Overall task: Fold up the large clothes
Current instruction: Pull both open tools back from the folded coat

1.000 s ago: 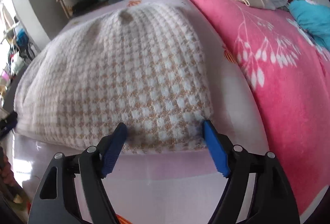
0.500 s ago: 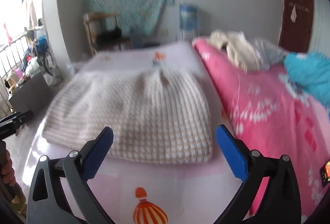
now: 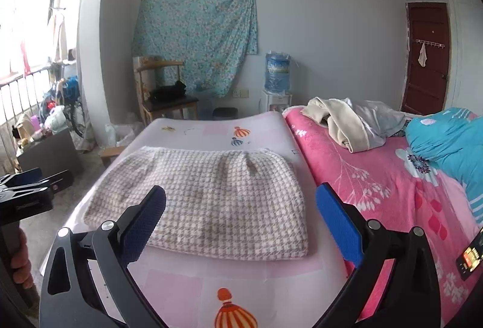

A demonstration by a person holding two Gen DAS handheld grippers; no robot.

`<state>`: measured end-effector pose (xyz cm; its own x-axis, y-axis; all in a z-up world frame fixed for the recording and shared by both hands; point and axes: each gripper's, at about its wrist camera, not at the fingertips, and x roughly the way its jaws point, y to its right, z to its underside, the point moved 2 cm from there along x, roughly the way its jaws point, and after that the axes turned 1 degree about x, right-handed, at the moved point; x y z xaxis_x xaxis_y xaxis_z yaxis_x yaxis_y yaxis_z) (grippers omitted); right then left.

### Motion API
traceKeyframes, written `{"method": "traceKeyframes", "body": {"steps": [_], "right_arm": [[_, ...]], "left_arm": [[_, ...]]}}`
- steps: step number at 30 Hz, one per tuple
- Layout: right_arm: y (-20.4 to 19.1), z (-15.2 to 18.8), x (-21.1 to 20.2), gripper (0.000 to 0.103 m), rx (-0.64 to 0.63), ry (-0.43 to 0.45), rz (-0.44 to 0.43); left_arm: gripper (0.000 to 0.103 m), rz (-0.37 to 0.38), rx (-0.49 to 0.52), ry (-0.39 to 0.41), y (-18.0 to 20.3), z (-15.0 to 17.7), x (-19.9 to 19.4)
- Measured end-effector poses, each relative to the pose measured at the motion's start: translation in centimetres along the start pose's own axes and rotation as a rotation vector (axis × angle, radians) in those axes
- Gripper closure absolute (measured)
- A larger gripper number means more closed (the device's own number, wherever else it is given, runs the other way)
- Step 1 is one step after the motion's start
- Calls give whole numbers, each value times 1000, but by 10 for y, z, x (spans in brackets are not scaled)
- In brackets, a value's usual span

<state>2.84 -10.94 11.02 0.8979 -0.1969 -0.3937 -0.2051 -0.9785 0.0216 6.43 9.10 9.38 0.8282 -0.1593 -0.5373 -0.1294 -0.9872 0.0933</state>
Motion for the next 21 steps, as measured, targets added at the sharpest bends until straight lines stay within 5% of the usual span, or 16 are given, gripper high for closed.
{"method": "traceKeyframes", "body": {"steps": [6,12,21], "right_arm": [[-7,20,11,6,9,-120,-13],[-8,42,35,6,49,-263,-44],[-1,50,58,6,37,-332,60]], "left_arm": [[8,-48,-16,-7,7,11,4],[8,-16,-29,-90,10,26,20],[8,-113,0,-253,5,42,61]]}}
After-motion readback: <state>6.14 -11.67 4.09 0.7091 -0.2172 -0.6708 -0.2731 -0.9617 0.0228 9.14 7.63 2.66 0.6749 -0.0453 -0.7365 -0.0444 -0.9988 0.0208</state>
